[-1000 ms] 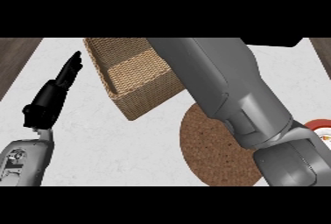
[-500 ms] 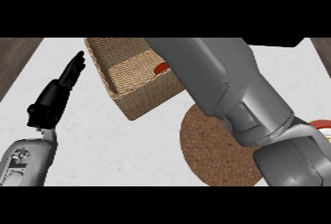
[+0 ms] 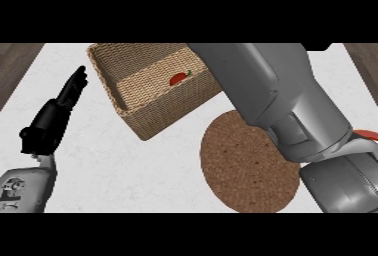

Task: Pick the bell pepper from the placemat and place it in the basket

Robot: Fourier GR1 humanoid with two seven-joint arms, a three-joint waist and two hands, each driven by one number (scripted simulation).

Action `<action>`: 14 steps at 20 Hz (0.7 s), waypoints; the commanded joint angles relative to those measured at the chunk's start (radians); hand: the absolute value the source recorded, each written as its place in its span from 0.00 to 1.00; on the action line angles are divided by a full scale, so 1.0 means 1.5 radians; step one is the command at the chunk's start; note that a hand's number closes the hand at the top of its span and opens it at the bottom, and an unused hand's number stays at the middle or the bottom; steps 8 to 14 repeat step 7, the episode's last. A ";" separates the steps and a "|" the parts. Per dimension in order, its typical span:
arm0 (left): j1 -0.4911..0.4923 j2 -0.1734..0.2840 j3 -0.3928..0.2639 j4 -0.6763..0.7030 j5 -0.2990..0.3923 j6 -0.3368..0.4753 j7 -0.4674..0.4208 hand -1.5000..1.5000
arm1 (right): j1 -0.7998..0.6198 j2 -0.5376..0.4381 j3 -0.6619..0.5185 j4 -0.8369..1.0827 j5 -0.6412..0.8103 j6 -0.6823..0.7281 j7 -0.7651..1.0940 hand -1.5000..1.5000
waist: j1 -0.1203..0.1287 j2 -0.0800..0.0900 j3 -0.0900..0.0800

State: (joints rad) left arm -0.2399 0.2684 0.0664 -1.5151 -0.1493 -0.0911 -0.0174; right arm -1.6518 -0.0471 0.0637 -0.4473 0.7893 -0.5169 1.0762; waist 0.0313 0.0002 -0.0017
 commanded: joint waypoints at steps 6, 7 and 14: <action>0.033 0.014 0.030 -0.005 0.005 0.008 0.011 0.50 | 0.039 -0.035 -0.018 -0.050 0.098 -0.204 0.155 0.00 | -0.052 -0.021 0.002; 0.034 0.012 0.035 -0.020 0.009 0.013 0.014 0.50 | 0.054 -0.034 -0.018 -0.055 0.113 -0.227 0.158 0.00 | -0.052 -0.024 0.002; 0.034 0.012 0.035 -0.020 0.009 0.013 0.014 0.50 | 0.054 -0.034 -0.018 -0.055 0.113 -0.227 0.158 0.00 | -0.052 -0.024 0.002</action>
